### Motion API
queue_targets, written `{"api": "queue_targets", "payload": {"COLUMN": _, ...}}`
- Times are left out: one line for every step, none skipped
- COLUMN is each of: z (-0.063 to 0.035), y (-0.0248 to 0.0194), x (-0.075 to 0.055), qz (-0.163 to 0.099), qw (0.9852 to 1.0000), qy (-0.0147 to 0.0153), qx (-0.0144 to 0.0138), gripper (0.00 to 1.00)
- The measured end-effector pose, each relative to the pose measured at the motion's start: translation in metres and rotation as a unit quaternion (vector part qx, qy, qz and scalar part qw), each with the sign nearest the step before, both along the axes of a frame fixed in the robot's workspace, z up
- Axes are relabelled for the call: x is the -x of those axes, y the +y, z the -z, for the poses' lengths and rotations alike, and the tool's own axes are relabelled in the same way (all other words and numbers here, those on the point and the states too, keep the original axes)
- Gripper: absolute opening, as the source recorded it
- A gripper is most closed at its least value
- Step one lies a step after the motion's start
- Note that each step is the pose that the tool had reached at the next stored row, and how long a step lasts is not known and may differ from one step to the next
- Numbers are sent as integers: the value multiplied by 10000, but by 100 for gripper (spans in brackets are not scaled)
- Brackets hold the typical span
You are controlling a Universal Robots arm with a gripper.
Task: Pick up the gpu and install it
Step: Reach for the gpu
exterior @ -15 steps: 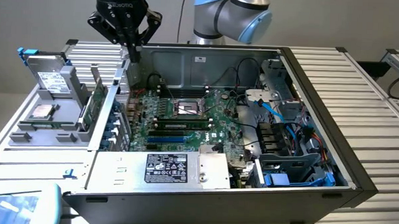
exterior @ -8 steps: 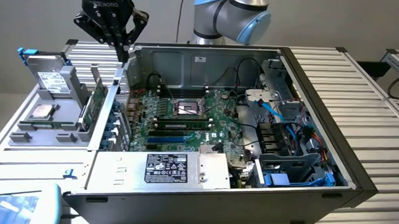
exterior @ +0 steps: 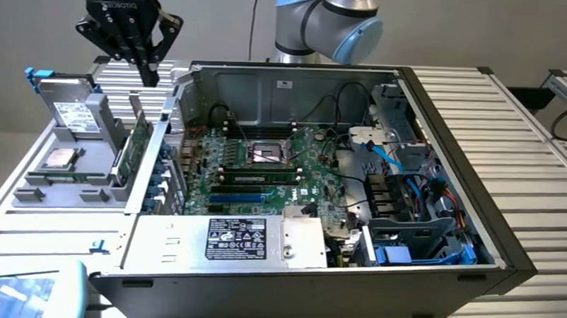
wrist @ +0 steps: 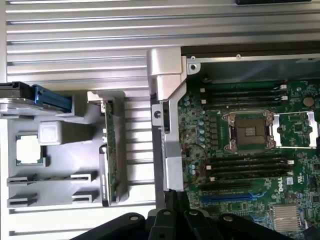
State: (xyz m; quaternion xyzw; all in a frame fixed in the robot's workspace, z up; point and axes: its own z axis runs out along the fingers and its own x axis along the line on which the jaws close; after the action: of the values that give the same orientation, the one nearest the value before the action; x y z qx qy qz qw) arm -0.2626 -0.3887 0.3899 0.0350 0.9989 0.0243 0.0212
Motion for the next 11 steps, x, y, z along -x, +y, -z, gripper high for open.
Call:
{"api": "queue_targets", "payload": {"z": 2, "y": 8, "x": 45, "qz": 0, "qw": 10000, "qy": 0, "qx": 0, "gripper": 12}}
{"api": "queue_targets", "payload": {"z": 5, "y": 16, "x": 90, "qz": 0, "qw": 10000, "qy": 0, "qx": 0, "gripper": 12}}
{"api": "queue_targets", "payload": {"z": 9, "y": 27, "x": 135, "qz": 1, "qw": 10000, "qy": 0, "qx": 0, "gripper": 12}}
{"api": "queue_targets", "payload": {"z": 12, "y": 37, "x": 180, "qz": 0, "qw": 10000, "qy": 0, "qx": 0, "gripper": 12}}
{"api": "queue_targets", "payload": {"z": 15, "y": 48, "x": 226, "qz": 0, "qw": 10000, "qy": 0, "qx": 0, "gripper": 12}}
{"api": "queue_targets", "payload": {"z": 19, "y": 60, "x": 271, "qz": 0, "qw": 10000, "qy": 0, "qx": 0, "gripper": 12}}
{"api": "queue_targets", "payload": {"z": 22, "y": 70, "x": 319, "qz": 1, "qw": 10000, "qy": 0, "qx": 0, "gripper": 12}}
{"api": "queue_targets", "payload": {"z": 26, "y": 79, "x": 364, "qz": 0, "qw": 10000, "qy": 0, "qx": 0, "gripper": 12}}
{"api": "queue_targets", "payload": {"z": 30, "y": 88, "x": 410, "qz": 0, "qw": 10000, "qy": 0, "qx": 0, "gripper": 12}}
{"api": "queue_targets", "payload": {"z": 32, "y": 95, "x": 455, "qz": 0, "qw": 10000, "qy": 0, "qx": 0, "gripper": 12}}
{"api": "queue_targets", "payload": {"z": 36, "y": 105, "x": 501, "qz": 1, "qw": 10000, "qy": 0, "qx": 0, "gripper": 12}}
